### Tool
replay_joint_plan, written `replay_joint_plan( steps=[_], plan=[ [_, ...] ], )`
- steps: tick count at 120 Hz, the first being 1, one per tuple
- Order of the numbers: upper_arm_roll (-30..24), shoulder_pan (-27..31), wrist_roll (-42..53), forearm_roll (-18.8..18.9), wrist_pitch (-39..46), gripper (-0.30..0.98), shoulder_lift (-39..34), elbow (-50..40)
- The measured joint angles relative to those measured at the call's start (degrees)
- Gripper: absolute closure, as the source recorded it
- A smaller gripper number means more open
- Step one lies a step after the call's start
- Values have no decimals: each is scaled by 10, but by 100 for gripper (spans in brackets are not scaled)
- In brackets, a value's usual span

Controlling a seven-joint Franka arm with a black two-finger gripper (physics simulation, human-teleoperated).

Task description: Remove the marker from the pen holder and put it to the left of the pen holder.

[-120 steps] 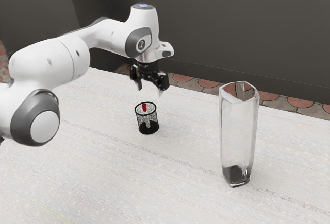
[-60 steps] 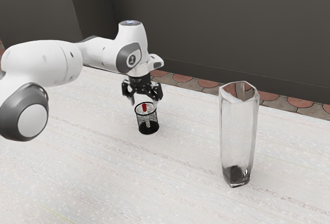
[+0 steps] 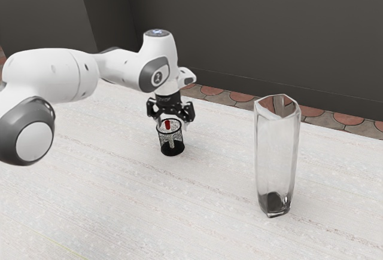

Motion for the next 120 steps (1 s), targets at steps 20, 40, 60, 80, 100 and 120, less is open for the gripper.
replay_joint_plan(
  steps=[20, 40, 60, 80, 100, 120],
  plan=[
    [1, 3, -8, 0, 6, 0, -9, -10],
    [2, 5, -16, 1, 8, 37, -14, -16],
    [2, 7, -25, 0, 9, 63, -19, -18],
    [3, 7, -34, 3, 9, 72, -23, -25],
    [4, 4, -45, 11, 6, 75, -49, -42],
    [4, -11, -62, 52, 3, 77, -207, -164]
  ],
)
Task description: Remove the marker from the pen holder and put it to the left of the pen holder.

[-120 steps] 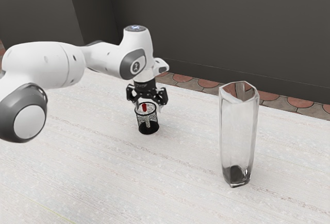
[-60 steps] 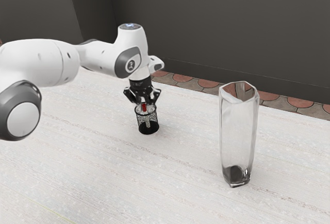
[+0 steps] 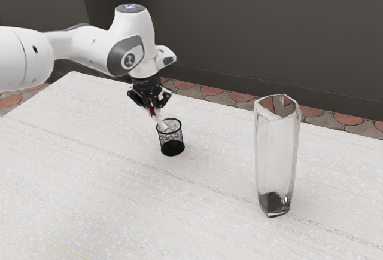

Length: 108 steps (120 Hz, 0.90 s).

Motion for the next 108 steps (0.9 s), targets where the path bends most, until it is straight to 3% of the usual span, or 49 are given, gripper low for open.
replay_joint_plan(
  steps=[9, 17, 30, 53, 75, 87, 100, 108],
  plan=[
    [-1, 10, -10, 22, -8, 77, -53, -25],
    [-2, 55, -18, 39, -12, 78, -57, -35],
    [-3, 111, -29, 66, 5, 78, 7, -27],
    [-3, 121, -45, 80, 64, 78, 72, -20],
    [-6, 120, -45, 66, 96, 40, 72, -22],
    [-17, 114, -39, 62, 94, 25, 13, -26],
    [-29, 64, -20, 37, -13, 15, -119, -6],
    [-33, 3, -8, 40, -81, 11, -156, 8]
  ],
)
